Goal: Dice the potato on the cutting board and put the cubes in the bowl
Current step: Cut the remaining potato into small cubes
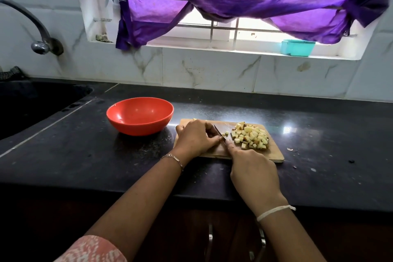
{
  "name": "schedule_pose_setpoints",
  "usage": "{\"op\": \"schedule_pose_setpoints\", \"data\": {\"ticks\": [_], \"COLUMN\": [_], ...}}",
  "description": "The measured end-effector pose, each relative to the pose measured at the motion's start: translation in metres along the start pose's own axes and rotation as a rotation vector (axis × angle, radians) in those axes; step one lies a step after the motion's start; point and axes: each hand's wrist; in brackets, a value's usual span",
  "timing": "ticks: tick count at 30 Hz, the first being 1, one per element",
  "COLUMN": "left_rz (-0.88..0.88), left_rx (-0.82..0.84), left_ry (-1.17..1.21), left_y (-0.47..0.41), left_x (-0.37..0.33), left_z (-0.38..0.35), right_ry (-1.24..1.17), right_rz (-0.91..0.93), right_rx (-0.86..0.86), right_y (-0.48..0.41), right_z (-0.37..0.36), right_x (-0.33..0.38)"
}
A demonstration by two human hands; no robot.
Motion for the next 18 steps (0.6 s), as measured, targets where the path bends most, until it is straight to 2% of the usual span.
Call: {"op": "schedule_pose_setpoints", "data": {"ticks": [7, 18], "left_rz": [0.026, 0.03], "left_rx": [0.0, 0.014], "left_ry": [0.046, 0.05], "left_y": [0.0, 0.001], "left_x": [0.0, 0.0], "left_z": [0.003, 0.002], "right_ry": [-0.088, -0.033], "right_rz": [-0.068, -0.002], "right_rx": [-0.063, -0.058], "right_y": [0.007, 0.018], "right_z": [-0.003, 0.0], "right_x": [0.001, 0.008]}}
Point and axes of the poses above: each hand's wrist, its own y-axis away from the middle knuckle, its own z-axis out of the back of the hand, x = y × z, and after that the axes turned 14 degrees about z, right-handed
